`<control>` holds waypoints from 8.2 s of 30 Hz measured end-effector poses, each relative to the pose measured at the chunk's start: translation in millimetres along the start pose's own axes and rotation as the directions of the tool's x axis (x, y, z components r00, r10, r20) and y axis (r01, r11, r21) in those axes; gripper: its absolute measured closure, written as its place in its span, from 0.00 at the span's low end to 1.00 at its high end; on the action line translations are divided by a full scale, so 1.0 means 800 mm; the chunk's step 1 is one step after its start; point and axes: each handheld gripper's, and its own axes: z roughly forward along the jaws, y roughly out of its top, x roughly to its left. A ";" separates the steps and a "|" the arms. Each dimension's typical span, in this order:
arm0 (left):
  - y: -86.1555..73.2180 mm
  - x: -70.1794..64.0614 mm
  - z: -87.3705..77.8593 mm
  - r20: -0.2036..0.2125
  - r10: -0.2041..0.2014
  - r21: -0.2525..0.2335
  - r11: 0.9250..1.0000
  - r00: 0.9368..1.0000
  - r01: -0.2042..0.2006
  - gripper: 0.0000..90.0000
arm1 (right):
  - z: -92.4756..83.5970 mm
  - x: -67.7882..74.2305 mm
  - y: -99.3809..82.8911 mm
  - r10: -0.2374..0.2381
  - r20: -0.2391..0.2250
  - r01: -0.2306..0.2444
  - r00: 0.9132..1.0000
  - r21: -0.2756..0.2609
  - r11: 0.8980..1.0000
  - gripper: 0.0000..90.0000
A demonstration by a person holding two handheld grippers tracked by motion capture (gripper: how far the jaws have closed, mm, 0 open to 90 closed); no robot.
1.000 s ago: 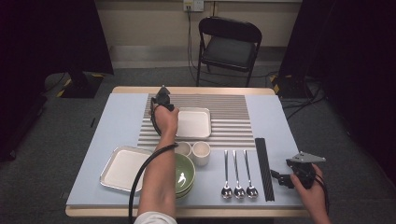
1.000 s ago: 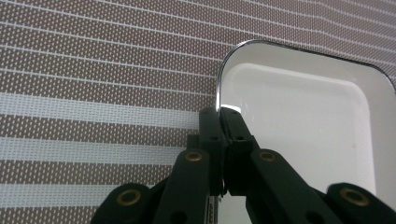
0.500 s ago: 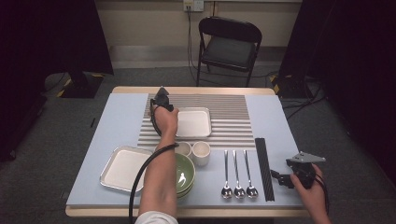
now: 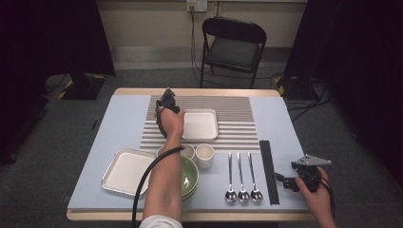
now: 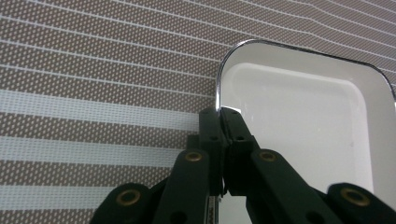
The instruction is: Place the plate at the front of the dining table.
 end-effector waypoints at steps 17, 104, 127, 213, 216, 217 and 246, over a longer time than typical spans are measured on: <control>-0.002 -0.003 0.002 0.002 0.009 0.013 1.000 1.000 -0.009 0.98 | 0.000 0.000 0.000 0.000 0.000 0.000 1.000 0.000 1.000 0.18; -0.027 0.060 -0.087 0.212 0.331 -0.205 0.935 0.920 -0.289 0.22 | 0.000 0.001 0.000 -0.003 0.003 0.003 1.000 -0.001 1.000 0.18; -0.041 0.087 -0.091 0.214 0.351 -0.211 0.928 0.912 -0.308 0.23 | 0.000 0.001 0.000 -0.003 0.004 0.003 1.000 -0.002 1.000 0.18; -0.098 0.151 -0.118 0.229 0.386 -0.200 0.917 0.894 -0.344 0.23 | 0.000 0.001 0.000 -0.004 0.003 0.004 1.000 -0.003 1.000 0.18; -0.100 0.153 -0.118 0.229 0.388 -0.200 0.916 0.893 -0.346 0.24 | 0.000 0.001 0.000 -0.004 0.004 0.004 1.000 -0.002 1.000 0.18; -0.101 0.153 -0.119 0.231 0.386 -0.200 0.917 0.893 -0.344 0.24 | 0.000 0.001 0.000 -0.004 0.004 0.004 1.000 -0.002 1.000 0.18; -0.116 0.169 -0.124 0.238 0.379 -0.203 0.920 0.894 -0.336 0.25 | 0.000 0.001 0.000 -0.004 0.006 0.004 1.000 -0.002 1.000 0.18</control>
